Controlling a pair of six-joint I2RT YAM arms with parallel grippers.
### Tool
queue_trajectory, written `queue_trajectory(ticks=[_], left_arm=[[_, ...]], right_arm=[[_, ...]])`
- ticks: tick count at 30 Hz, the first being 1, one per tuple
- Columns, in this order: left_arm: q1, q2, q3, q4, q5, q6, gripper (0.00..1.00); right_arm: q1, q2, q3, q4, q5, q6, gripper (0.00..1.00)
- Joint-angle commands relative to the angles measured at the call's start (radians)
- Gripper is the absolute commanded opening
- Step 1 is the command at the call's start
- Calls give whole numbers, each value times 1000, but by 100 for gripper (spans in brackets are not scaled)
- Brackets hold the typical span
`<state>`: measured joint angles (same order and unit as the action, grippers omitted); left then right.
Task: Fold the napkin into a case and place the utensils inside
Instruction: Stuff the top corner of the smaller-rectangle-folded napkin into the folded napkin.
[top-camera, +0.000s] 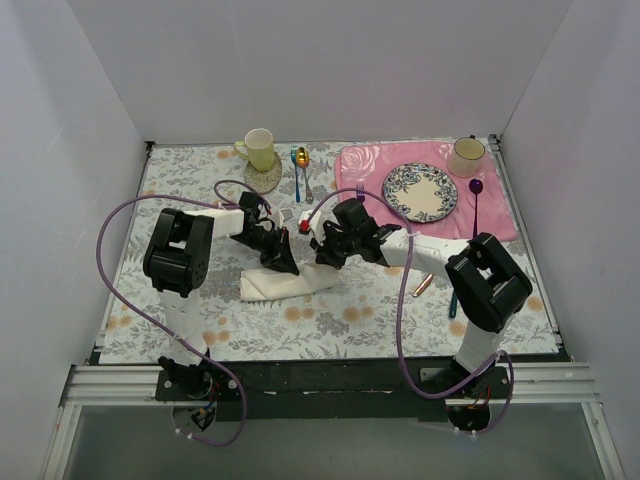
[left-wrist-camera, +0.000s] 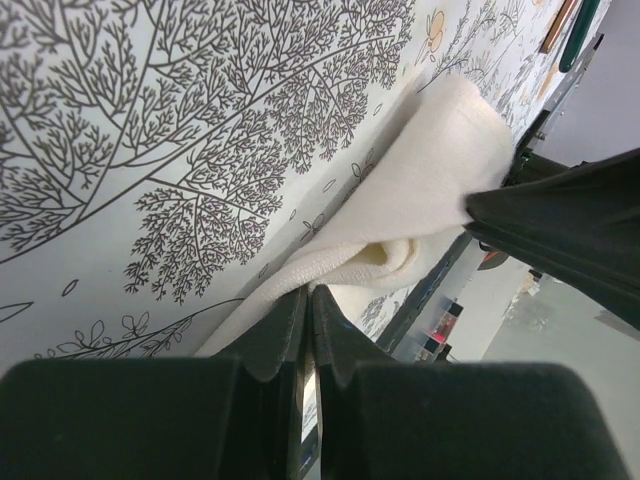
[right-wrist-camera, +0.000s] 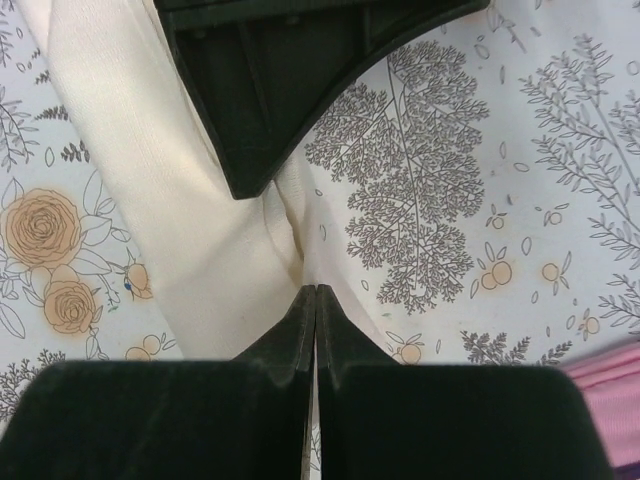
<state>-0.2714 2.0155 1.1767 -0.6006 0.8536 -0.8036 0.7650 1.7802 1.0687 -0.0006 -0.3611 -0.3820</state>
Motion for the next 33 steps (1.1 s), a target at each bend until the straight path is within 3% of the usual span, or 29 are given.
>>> queue_trajectory(ticks=[1, 4, 7, 8, 10, 11, 13, 14, 20, 27, 33], left_arm=[[-5, 35, -26, 13, -113, 26, 0], [-6, 38, -17, 9, -114, 26, 0], [-6, 42, -15, 7, -110, 21, 0], [-5, 43, -15, 9, -107, 21, 0], [-6, 46, -15, 12, -103, 20, 0], [-5, 46, -17, 13, -102, 15, 0], [-6, 51, -15, 15, -97, 15, 0], [-6, 52, -15, 16, -99, 15, 0], [-6, 52, -11, 16, -93, 14, 0], [-6, 49, -28, 18, -93, 14, 0], [-2, 52, -28, 19, -91, 12, 0]], right_arm=[[-6, -68, -4, 54, 21, 48, 1], [-7, -68, -1, 28, -10, 31, 1], [-7, -59, 10, 2, -35, 15, 26], [-4, -51, 19, -24, -32, 11, 40], [-3, -44, 28, -39, -9, 9, 51], [3, -36, 33, -48, -3, 3, 62], [11, -31, 39, -52, 27, -15, 64], [22, -24, 37, -53, 34, -26, 74], [56, 8, 14, -33, 131, -64, 70], [66, 38, -10, 36, 319, -70, 46], [82, 53, -39, 57, 378, -107, 34]])
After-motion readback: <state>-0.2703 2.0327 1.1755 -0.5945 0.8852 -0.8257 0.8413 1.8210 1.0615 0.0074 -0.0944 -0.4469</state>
